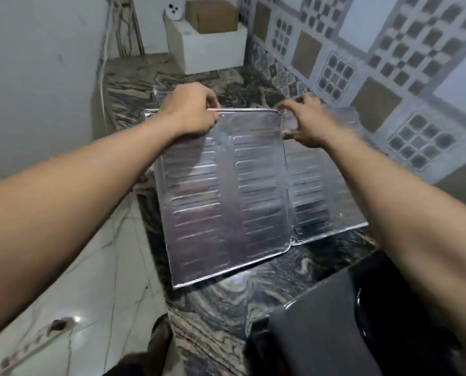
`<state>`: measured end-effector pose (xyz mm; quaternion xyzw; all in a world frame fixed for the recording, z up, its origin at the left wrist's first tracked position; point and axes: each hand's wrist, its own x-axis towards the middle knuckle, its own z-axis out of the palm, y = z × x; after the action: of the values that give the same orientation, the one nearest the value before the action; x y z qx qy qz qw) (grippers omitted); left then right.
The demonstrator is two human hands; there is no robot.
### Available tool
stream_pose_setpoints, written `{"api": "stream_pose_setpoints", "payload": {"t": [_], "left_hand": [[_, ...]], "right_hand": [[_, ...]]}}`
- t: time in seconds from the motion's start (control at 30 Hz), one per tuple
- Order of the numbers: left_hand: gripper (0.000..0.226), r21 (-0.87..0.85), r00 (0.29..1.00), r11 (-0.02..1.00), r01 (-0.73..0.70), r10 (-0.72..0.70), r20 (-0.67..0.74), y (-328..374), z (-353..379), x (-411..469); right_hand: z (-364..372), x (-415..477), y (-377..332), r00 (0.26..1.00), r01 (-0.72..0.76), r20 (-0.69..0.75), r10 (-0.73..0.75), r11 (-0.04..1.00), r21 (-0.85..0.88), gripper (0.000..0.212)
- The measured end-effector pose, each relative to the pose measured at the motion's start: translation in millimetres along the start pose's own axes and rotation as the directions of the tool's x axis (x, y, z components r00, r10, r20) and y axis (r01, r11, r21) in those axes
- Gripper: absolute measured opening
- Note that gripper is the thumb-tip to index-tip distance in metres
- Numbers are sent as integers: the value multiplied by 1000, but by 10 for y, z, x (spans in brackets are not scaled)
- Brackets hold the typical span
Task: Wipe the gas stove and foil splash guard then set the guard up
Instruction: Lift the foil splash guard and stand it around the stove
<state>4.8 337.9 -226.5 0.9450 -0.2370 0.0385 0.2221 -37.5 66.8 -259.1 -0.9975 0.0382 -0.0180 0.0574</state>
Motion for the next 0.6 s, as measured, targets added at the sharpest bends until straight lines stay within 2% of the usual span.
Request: {"api": "stream_pose_setpoints", "payload": {"t": [0.1,0.2,0.4,0.5,0.6], "left_hand": [[18,3,994,995,-100,100,-55,228,-422,-31],[19,-4,978,983,-184,182,-102,410,-745,-46],[15,-50,971,975,-217,211,-108,515,-928,-32],[14,-43,981,985,-166,161,-105,493,-842,-23],[18,-26,978,996,-81,74,-194,499,-692,-48]], "right_hand": [[-560,-229,-35,993,47,-112,-45,999,16,34],[-1026,-466,-64,987,36,-158,-24,997,70,16],[-1363,-835,-123,982,-45,-166,85,972,232,21],[-1276,-927,-114,978,-92,-154,139,955,282,20],[-1166,-945,-117,972,-98,-175,156,949,301,18]]}}
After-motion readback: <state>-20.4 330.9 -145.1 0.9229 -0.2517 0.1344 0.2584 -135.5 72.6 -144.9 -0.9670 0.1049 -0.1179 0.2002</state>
